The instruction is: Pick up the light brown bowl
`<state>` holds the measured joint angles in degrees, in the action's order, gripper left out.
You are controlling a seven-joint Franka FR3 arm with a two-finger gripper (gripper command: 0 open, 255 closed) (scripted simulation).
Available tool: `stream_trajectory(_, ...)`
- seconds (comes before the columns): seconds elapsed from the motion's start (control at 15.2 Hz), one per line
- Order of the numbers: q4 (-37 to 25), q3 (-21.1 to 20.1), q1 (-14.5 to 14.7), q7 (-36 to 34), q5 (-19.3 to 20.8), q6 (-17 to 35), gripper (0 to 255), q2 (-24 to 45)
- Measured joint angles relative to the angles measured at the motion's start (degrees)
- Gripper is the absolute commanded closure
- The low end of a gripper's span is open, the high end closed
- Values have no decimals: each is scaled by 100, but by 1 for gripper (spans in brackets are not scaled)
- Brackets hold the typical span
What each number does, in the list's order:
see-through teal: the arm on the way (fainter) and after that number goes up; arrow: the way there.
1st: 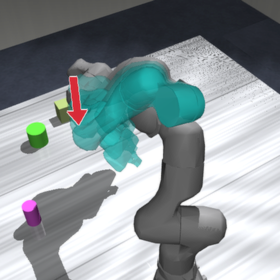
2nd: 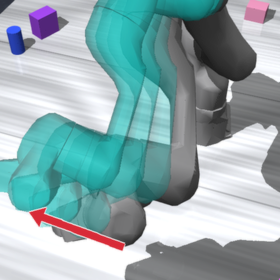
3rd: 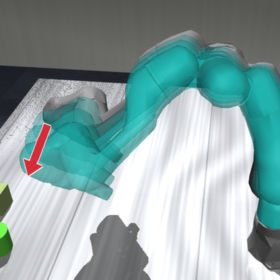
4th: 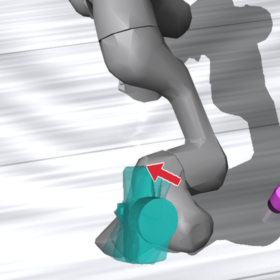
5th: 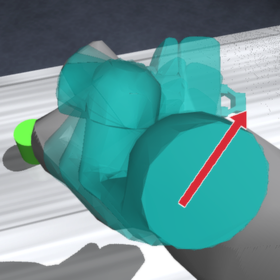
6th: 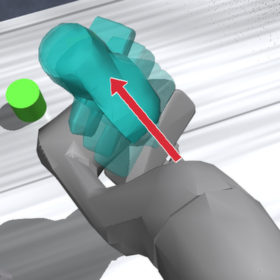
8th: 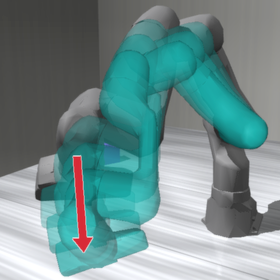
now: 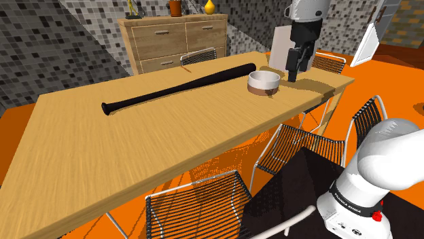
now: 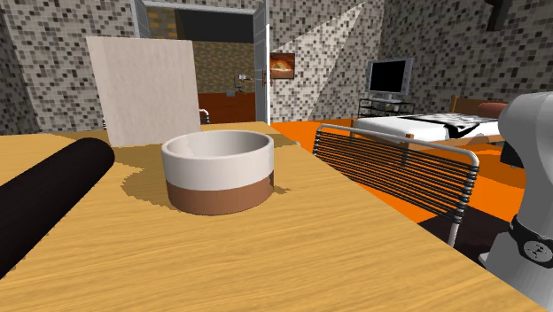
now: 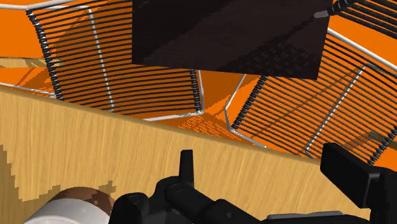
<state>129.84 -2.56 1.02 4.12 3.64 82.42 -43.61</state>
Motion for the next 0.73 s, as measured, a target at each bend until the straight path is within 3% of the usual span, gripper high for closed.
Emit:
stream_trajectory(0.26,-38,154,-50,139,71,267,0,316)
stream_trajectory(0.73,-581,642,-199,627,209,993,0,1609)
